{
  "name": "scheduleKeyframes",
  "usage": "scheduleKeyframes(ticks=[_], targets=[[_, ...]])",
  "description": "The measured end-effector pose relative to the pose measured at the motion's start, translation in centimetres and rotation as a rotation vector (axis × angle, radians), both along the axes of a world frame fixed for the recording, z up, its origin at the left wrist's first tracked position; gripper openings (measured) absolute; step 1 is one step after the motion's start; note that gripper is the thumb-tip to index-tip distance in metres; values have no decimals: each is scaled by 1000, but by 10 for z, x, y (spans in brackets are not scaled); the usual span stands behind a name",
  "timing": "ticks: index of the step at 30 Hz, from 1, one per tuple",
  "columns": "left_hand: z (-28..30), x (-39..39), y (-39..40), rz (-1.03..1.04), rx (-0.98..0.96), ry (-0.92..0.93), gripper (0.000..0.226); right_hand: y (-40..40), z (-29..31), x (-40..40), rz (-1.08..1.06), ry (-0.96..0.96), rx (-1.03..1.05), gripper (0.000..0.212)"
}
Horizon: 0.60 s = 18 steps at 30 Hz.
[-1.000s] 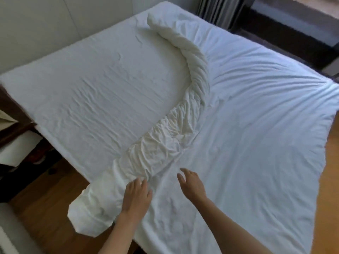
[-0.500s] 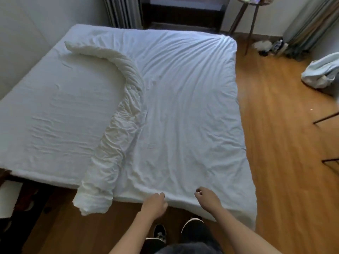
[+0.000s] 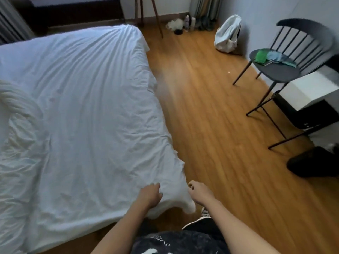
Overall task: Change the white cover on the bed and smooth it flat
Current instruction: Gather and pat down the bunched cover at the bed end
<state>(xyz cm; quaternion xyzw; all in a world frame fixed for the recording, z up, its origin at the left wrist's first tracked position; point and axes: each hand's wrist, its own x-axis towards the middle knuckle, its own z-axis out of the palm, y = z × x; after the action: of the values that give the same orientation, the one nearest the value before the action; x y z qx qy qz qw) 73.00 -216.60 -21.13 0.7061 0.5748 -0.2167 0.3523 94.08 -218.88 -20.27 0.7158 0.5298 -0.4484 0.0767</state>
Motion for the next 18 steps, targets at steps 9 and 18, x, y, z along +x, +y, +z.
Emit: scheduleKeyframes(ticks=[9, 18], targets=[[4, 228, 104, -99, -88, -36, 37, 78, 6, 227, -42, -115, -60, 34], [-21, 313, 286, -63, -113, -61, 24, 259, -10, 327, 63, -147, -172, 36]])
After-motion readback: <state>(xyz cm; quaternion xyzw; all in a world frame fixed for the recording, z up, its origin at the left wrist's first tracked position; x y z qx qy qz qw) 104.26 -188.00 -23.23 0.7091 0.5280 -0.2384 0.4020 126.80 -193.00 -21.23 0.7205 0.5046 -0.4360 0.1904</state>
